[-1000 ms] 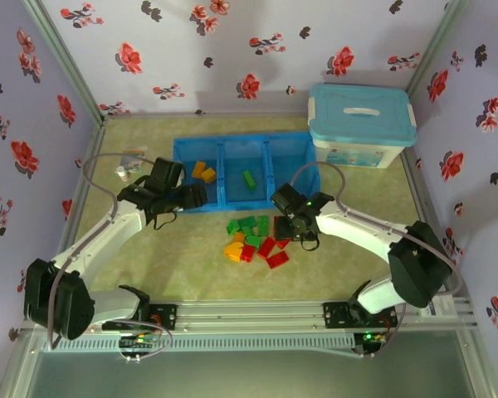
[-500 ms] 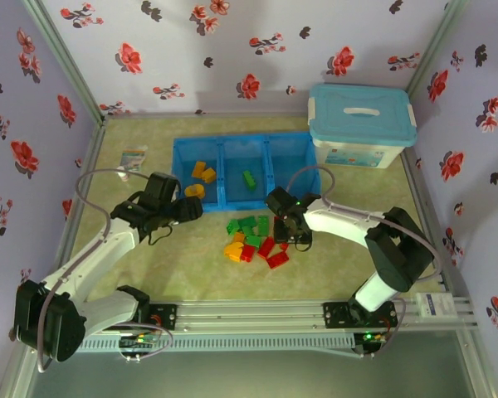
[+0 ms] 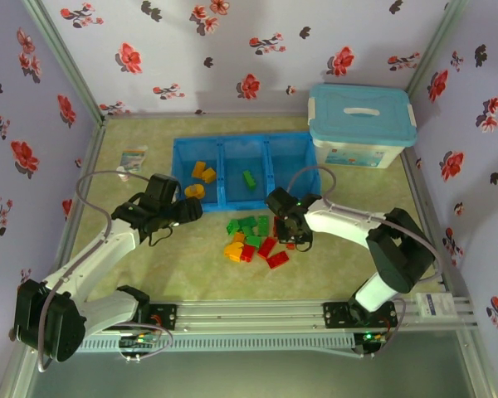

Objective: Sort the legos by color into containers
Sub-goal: Pick up the lego from the center of the table, then place the lego in the container.

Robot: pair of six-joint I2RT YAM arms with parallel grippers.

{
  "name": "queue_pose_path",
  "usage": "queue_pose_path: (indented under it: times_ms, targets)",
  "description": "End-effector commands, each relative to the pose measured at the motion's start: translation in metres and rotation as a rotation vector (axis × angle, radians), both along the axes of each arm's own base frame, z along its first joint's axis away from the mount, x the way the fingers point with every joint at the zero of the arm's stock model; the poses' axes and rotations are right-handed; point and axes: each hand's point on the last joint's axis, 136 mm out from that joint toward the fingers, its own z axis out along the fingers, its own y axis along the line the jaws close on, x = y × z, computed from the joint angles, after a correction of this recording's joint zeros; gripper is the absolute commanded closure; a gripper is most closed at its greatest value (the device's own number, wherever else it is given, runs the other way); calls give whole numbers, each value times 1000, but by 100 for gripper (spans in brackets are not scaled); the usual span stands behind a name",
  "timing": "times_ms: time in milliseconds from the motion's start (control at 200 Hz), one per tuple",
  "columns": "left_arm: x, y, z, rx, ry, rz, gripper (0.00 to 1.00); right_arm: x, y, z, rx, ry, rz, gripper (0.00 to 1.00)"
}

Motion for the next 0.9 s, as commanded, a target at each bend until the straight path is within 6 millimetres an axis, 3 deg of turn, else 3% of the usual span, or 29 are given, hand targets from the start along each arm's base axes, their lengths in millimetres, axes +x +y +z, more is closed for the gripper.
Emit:
queue_pose_path:
  times_ms: [0, 205, 435, 680, 895]
  targets:
    - [1, 3, 3, 10, -19, 13, 20, 4, -13, 24, -42, -47, 2, 83]
    - [-2, -2, 7, 13, -30, -17, 20, 29, -10, 72, -37, -150, 53, 82]
    - [-14, -8, 1, 8, -14, -30, 20, 92, -9, 110, 3, -205, 76, 80]
    - [-25, -8, -7, 6, -5, -17, 20, 146, -7, 106, 17, -174, 73, 80]
    - [-33, -15, -12, 20, -4, -49, 20, 171, -7, 94, 7, -150, 65, 77]
